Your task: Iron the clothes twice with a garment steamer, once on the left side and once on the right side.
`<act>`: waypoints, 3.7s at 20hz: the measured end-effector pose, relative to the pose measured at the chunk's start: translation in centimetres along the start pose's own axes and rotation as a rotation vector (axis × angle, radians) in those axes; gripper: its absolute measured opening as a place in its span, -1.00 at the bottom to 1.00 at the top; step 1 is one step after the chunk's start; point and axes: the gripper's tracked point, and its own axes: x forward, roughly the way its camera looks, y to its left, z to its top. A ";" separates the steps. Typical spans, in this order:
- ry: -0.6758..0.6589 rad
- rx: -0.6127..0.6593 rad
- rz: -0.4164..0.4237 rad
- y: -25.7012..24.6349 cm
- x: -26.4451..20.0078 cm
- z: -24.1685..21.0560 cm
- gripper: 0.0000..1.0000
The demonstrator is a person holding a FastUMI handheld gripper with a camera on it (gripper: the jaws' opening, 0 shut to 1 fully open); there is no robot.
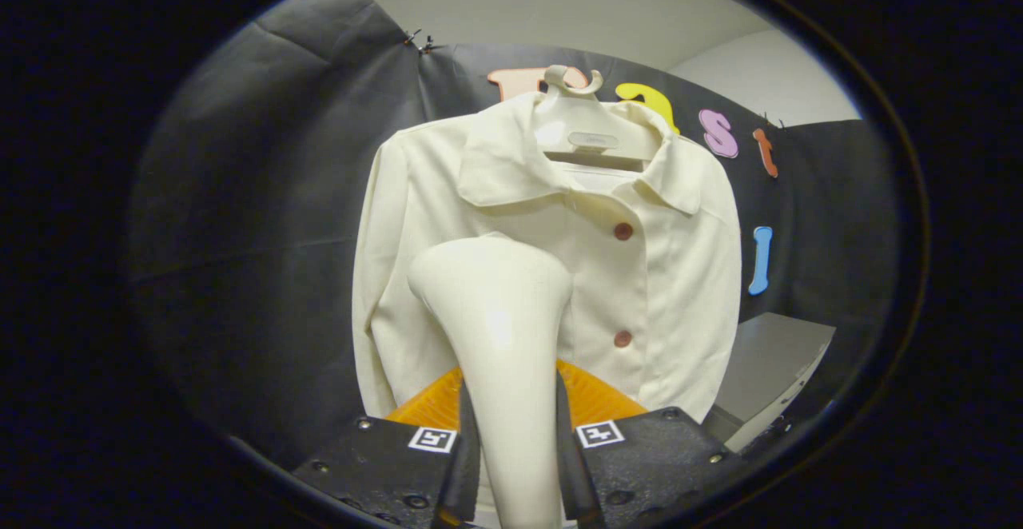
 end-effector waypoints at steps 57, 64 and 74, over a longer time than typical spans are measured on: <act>0.131 0.001 0.022 -16.4 -16.3 -5.0 -0.19; 0.080 -0.035 -0.008 -19.8 -10.3 0.7 -0.19; 0.110 -0.063 -0.020 -19.7 0.2 4.6 -0.19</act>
